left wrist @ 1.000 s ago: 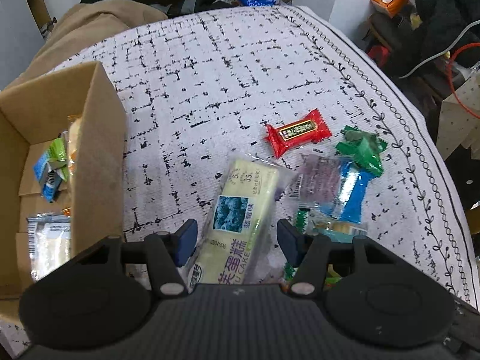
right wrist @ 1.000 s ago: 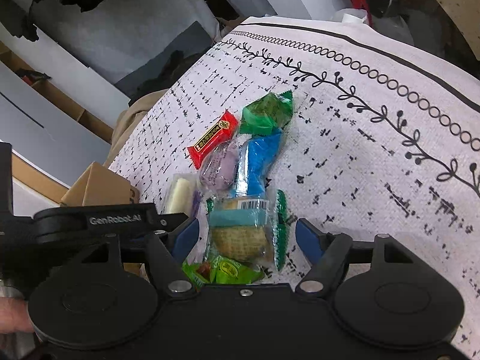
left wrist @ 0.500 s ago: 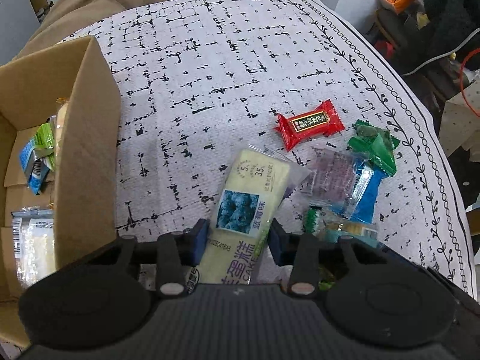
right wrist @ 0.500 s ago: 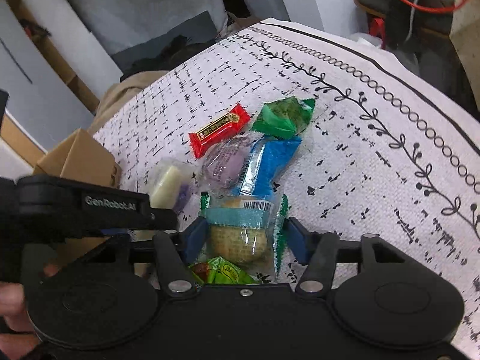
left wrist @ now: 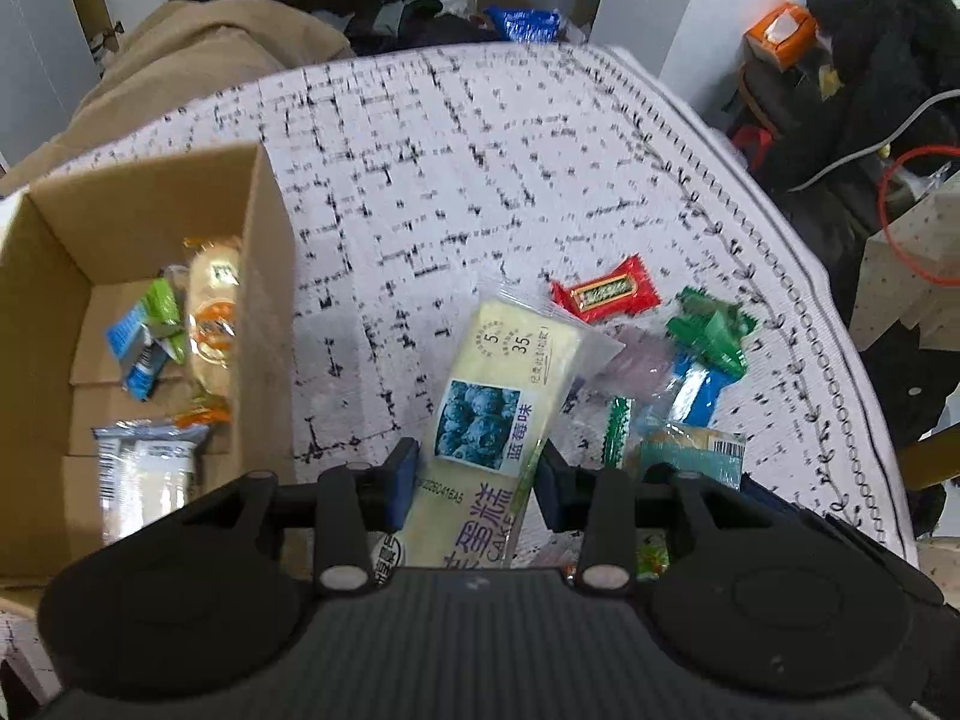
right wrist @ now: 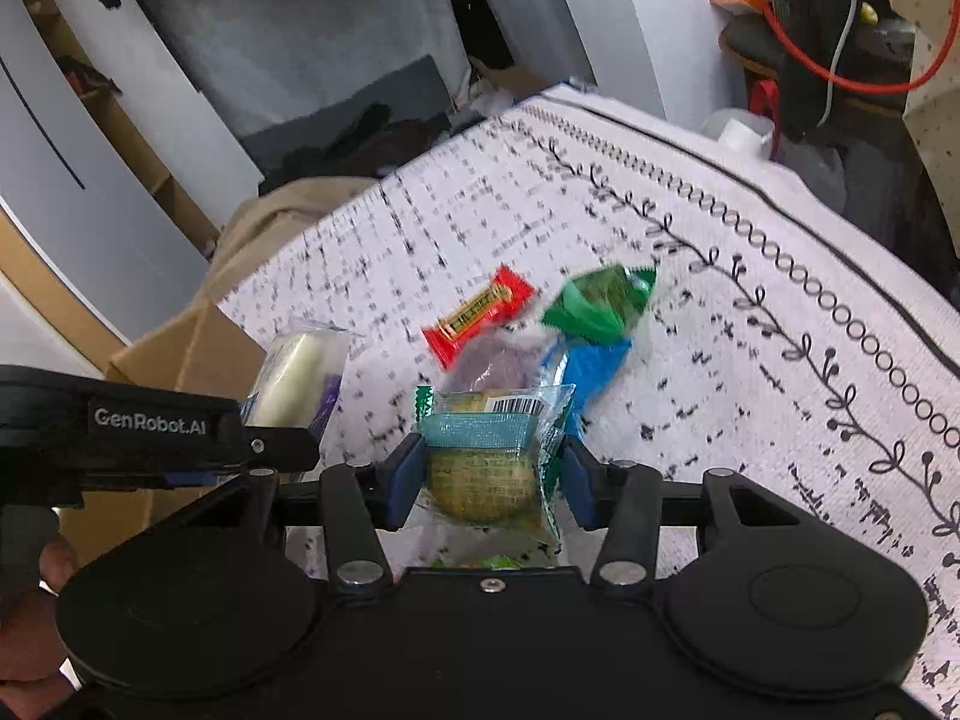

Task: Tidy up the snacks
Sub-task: 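Grasp the blueberry cake bar with the left tool while the right tool grasps the blue-green packet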

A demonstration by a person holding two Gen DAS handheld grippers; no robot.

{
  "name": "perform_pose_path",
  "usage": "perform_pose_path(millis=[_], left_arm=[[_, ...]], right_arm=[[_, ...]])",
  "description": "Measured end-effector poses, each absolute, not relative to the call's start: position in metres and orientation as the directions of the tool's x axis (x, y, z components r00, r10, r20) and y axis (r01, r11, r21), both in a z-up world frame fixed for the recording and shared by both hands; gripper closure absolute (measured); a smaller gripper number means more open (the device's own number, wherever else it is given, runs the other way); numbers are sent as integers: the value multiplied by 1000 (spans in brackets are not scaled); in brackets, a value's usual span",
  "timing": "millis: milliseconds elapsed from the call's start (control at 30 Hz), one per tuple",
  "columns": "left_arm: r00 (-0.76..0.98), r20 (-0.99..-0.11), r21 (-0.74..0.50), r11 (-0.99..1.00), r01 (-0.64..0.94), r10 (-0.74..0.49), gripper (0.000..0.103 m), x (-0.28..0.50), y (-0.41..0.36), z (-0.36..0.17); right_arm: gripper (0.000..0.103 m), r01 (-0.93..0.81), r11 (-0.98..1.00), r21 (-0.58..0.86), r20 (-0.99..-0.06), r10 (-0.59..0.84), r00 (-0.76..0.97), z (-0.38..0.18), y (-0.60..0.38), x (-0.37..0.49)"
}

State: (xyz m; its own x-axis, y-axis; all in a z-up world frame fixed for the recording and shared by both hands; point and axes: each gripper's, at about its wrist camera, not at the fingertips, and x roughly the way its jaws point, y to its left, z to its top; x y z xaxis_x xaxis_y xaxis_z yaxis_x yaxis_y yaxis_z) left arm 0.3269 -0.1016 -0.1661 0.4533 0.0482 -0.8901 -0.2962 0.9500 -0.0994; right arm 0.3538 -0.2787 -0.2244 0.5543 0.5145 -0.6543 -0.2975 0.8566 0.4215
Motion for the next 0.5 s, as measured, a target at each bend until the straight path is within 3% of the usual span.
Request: perform_pose_path(millis=[500], left_arm=[[527, -847, -118, 941, -319, 73, 63, 298, -85, -116]], right_arm=[[56, -350, 841, 413, -547, 536, 643, -174, -274, 335]])
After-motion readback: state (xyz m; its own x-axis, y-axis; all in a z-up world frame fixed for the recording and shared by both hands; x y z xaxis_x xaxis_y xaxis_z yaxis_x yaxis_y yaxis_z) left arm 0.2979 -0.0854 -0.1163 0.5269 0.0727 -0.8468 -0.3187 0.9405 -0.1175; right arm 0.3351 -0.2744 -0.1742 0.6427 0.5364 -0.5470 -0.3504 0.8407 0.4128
